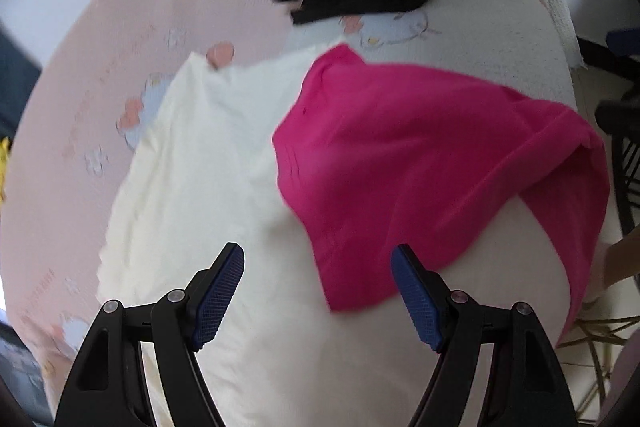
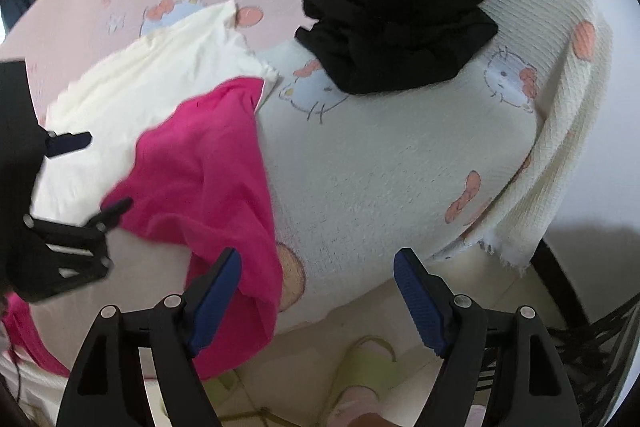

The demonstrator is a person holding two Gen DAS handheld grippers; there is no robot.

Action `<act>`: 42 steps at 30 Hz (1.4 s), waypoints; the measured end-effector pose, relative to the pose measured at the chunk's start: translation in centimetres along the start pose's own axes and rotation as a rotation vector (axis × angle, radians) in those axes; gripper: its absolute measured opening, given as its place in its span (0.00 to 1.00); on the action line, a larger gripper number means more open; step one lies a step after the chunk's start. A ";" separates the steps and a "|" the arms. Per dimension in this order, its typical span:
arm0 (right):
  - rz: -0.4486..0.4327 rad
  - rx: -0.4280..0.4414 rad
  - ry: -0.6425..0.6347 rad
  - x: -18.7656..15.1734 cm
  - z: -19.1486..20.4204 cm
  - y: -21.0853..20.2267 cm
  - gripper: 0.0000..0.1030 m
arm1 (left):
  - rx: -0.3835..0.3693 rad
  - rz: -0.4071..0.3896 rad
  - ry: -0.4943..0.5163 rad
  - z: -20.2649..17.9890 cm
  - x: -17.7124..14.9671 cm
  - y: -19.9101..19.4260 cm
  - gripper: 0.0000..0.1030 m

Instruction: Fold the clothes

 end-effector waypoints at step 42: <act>-0.103 -0.100 -0.117 -1.5 3.4 2.9 0.76 | 0.250 -0.228 0.697 -6.8 -0.5 1.0 0.83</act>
Point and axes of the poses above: each gripper's, at about its wrist camera, not at the fingertips, and y roughly the way its jaws point, z to its left, x to its top, the point moved 4 cm from there along y, roughly the way its jaws point, and after that the axes turned 13 degrees about -x, right-handed, at the moved point
